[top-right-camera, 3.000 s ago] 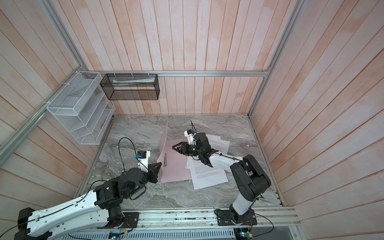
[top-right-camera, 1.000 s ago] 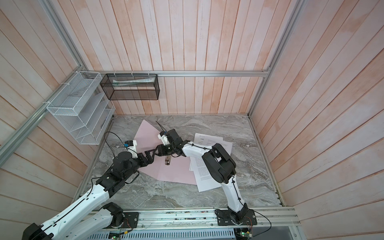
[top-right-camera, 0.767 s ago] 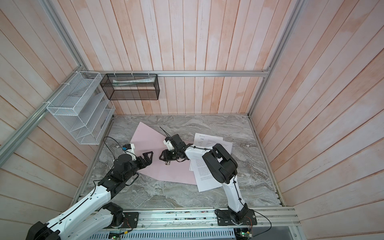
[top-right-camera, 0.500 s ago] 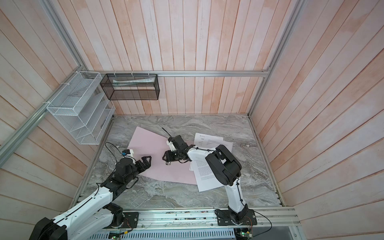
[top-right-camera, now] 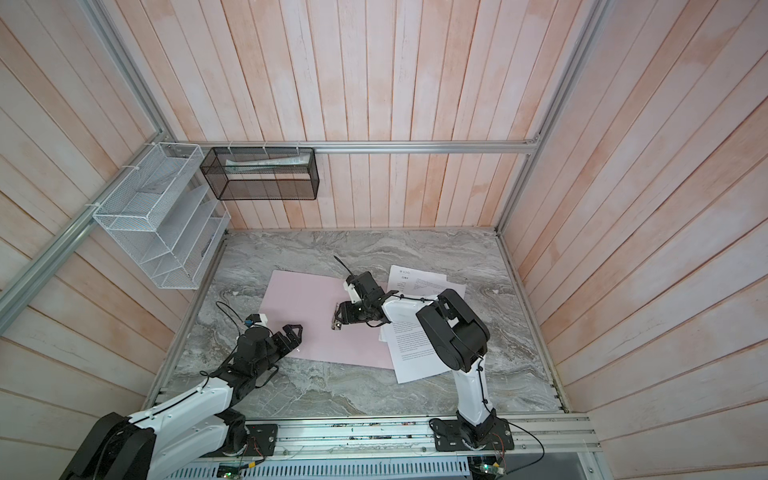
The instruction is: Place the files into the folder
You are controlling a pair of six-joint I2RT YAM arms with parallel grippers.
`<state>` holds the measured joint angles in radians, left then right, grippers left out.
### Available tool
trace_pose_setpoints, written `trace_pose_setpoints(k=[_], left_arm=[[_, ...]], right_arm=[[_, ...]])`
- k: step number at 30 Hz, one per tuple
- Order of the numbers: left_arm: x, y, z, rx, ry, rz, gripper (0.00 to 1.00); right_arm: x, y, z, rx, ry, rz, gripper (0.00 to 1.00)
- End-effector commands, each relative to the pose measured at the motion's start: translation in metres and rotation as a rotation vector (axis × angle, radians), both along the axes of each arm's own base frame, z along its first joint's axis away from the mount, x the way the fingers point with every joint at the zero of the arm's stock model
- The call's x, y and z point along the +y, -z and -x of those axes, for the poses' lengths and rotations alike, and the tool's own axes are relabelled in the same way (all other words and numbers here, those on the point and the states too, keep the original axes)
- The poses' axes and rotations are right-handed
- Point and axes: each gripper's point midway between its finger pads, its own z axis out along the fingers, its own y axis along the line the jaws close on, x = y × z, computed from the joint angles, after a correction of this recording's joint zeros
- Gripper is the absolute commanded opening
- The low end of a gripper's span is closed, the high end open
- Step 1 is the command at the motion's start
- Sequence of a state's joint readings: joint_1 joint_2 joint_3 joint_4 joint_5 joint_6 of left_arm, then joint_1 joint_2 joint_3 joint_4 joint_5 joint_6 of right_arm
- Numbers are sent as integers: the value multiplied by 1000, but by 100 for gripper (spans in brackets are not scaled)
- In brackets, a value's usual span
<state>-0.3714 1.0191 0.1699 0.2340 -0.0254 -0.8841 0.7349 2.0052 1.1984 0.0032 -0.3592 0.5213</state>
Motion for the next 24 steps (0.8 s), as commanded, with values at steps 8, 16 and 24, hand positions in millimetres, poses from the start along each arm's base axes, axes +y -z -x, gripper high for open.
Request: trace_pose_setpoints(k=[8,16,24], left_arm=[[-12,-54,-6,-177,50,94,100],[-22,-89,-21,-250,87,104,100],[-42,-92,-26,-261,128,138,100]], right_arm=[[9,-5,-24,-29,6,5,50],[21,-5,-31,-31,-13,-7,50],[33,-7,-40,-42,-33,-11,50]])
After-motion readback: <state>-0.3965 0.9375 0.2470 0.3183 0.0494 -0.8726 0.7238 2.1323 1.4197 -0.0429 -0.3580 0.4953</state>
